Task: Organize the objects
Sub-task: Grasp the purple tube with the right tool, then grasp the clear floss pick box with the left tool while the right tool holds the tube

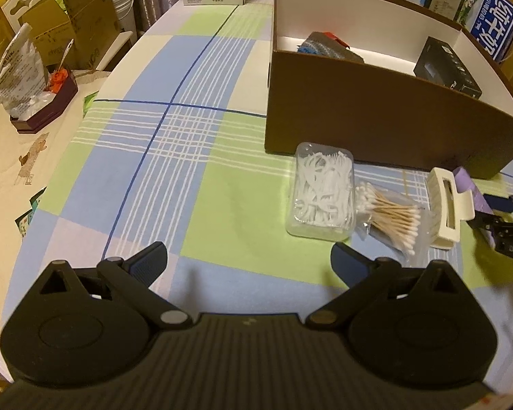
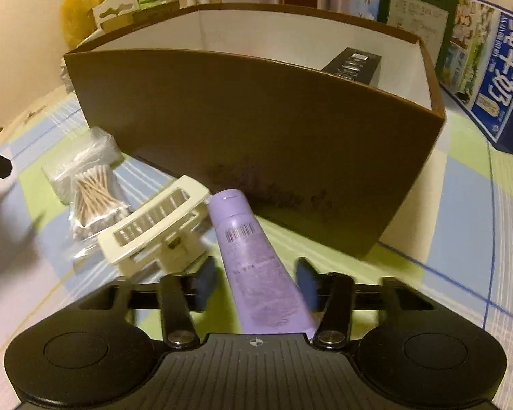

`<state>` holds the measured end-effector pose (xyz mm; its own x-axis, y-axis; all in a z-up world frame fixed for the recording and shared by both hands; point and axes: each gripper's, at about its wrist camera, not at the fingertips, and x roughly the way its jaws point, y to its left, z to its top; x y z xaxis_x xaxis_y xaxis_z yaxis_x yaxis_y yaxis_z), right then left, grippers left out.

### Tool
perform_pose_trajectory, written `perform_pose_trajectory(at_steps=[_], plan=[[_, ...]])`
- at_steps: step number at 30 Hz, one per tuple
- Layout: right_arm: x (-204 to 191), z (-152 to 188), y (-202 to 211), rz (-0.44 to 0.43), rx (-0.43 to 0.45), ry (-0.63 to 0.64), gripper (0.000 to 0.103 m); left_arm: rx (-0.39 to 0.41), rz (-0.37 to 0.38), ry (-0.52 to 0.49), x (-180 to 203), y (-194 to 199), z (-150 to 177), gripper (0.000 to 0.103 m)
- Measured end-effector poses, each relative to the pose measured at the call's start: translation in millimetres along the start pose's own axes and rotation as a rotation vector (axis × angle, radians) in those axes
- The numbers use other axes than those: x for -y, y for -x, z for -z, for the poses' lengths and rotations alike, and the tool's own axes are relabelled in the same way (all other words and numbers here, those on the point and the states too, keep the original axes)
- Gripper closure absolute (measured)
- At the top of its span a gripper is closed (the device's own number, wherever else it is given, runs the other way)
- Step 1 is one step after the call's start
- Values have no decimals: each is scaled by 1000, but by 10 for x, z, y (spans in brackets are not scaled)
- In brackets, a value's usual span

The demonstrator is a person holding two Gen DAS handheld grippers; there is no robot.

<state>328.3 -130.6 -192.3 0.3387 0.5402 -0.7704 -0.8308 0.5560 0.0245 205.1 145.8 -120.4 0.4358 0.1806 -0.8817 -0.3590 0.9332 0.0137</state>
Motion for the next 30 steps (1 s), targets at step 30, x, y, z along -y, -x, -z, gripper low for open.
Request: perform_pose_trajectory(at_steps=[30], plan=[[10, 387, 490, 301, -33, -376, 68, 32, 127, -152, 440, -830, -577, 29]])
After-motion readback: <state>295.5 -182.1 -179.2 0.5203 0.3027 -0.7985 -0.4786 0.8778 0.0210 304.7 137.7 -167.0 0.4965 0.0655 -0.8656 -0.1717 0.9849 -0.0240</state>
